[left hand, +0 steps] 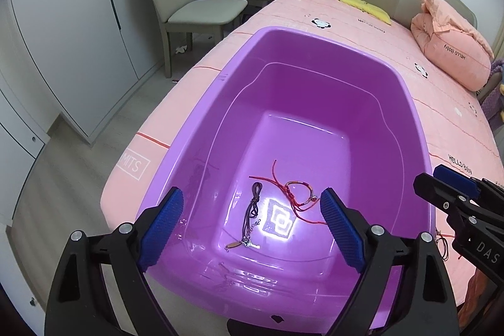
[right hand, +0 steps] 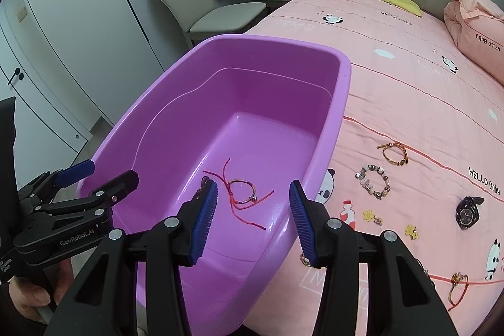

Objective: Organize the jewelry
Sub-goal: 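Move both tools back from the tub toward the remaining jewelry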

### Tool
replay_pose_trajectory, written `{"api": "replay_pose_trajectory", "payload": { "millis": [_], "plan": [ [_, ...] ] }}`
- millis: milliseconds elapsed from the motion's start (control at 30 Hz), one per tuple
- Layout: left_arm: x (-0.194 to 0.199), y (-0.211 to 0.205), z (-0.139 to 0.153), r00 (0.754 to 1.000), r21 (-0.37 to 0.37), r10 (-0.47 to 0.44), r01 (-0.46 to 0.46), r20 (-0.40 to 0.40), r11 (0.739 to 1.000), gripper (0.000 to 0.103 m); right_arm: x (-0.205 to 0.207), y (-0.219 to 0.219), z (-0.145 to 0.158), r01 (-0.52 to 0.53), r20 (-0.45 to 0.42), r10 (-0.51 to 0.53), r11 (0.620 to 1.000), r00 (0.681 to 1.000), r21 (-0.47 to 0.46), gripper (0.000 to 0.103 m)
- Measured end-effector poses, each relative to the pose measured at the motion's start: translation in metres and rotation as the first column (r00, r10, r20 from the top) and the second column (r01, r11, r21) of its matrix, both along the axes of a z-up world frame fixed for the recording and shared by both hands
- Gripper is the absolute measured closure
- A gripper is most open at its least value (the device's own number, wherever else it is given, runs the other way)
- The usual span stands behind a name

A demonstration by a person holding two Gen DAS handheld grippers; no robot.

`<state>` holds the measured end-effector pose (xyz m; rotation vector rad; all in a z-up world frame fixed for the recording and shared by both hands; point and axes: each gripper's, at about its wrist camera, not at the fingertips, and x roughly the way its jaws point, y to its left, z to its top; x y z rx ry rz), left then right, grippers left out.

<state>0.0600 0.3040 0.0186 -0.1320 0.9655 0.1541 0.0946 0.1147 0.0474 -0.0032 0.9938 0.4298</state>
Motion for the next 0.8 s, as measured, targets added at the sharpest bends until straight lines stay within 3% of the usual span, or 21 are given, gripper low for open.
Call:
{"api": "replay_pose_trajectory", "payload": {
  "millis": [433, 800],
  "plan": [
    [-0.014, -0.017, 0.007, 1.000, -0.004, -0.003, 0.003, -0.001, 1.000, 0.010, -0.020, -0.024, 0.008, 0.029, -0.006, -0.029, 0.999, 1.000, 0.023, 0.043],
    [-0.040, -0.048, 0.013, 1.000, 0.011, -0.023, 0.023, 0.010, 1.000, 0.007, -0.046, -0.064, 0.009, 0.082, -0.023, -0.081, 0.996, 0.996, 0.043, 0.038]
  ]
}}
